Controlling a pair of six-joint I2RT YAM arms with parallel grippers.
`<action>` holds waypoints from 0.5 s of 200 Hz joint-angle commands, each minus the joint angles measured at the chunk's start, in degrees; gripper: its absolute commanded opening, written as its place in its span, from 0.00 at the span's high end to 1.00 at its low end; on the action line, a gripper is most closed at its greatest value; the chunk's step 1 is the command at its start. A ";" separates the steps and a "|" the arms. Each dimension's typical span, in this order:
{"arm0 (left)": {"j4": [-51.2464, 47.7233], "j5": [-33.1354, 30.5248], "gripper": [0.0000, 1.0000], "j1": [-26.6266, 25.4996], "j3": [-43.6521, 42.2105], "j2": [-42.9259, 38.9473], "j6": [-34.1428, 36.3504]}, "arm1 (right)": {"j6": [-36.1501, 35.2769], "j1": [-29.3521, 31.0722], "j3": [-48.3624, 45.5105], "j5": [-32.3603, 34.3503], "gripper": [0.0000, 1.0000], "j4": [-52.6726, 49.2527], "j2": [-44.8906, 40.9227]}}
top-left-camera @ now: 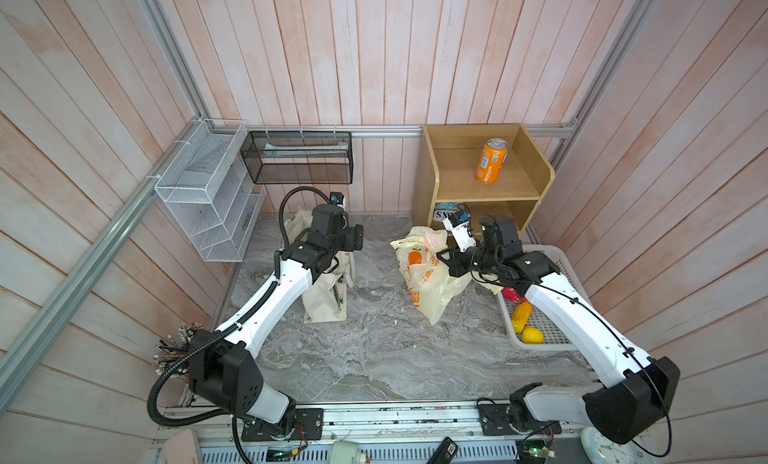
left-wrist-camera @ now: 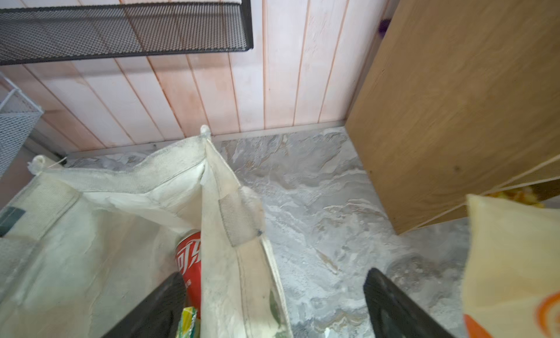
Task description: Place the mixed food into the grocery bags and tie them
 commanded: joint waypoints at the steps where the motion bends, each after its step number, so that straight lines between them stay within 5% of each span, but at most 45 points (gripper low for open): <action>1: -4.74 -4.90 0.06 -0.98 3.36 2.06 3.51 | 1.61 0.37 0.30 -1.08 1.00 -0.53 -1.07; 100: -13.78 -14.46 0.07 -3.51 8.69 12.21 4.96 | 1.64 0.28 -3.78 0.66 1.00 1.06 -5.95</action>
